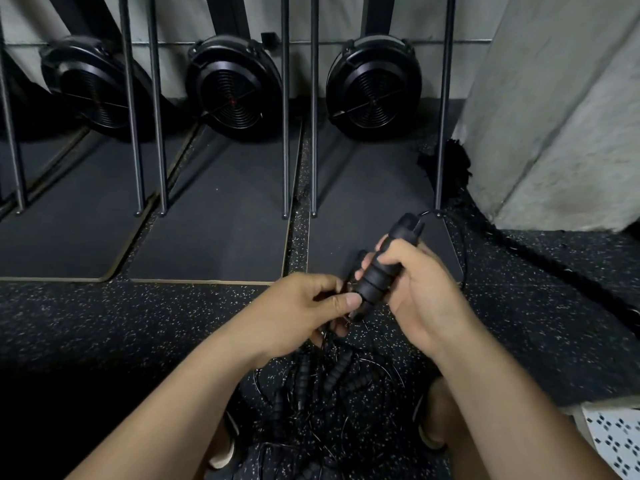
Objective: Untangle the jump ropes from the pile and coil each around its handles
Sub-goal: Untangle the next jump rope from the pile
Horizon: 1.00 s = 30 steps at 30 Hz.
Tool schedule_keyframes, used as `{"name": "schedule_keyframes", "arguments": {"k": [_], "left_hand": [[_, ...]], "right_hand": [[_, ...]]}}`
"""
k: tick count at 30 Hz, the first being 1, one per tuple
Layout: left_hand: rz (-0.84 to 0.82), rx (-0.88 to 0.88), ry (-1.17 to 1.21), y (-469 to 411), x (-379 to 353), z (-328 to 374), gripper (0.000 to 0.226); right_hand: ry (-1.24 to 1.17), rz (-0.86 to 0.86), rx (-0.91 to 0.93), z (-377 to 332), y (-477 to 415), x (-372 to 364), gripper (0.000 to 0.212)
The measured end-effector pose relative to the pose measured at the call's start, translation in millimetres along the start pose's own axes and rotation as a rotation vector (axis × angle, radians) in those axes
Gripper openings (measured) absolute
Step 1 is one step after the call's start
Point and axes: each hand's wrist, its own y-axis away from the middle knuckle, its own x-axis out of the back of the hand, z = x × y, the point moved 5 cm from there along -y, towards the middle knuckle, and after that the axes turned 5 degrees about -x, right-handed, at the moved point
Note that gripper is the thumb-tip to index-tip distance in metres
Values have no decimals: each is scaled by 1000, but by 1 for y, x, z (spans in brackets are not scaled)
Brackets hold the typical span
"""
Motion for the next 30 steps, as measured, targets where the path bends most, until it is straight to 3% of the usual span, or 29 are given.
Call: {"name": "schedule_keyframes", "arguments": {"k": [5,10,14,18,22,25,28,30], "left_hand": [[201,-18,45,0,23,2,28],[459,-128,300,0,45,11,34],[552,-148,444,-2,55,10,38],[614,-139,383,1,72,11,26],[666,-117,349,3,82,7,40],[663,-84,386,1,76,2,33],[633,-55,417,-4,63,-3,57],[581,-26,390,-8,50,-4,61]], "right_hand": [[252,38,55,3,1,4,17],[639,-98,-108,31,6,-12,20],[632,-175,-143,56,17,-34,8],[527,-284,-195,59,26,-50,9],[630,-397,-184,51,31,-54,12],[687,-461,-165,39,32,-53,5],[640,-435,-103,17,28,-50,11],[570,-364,-40,2,22,-43,10]]}}
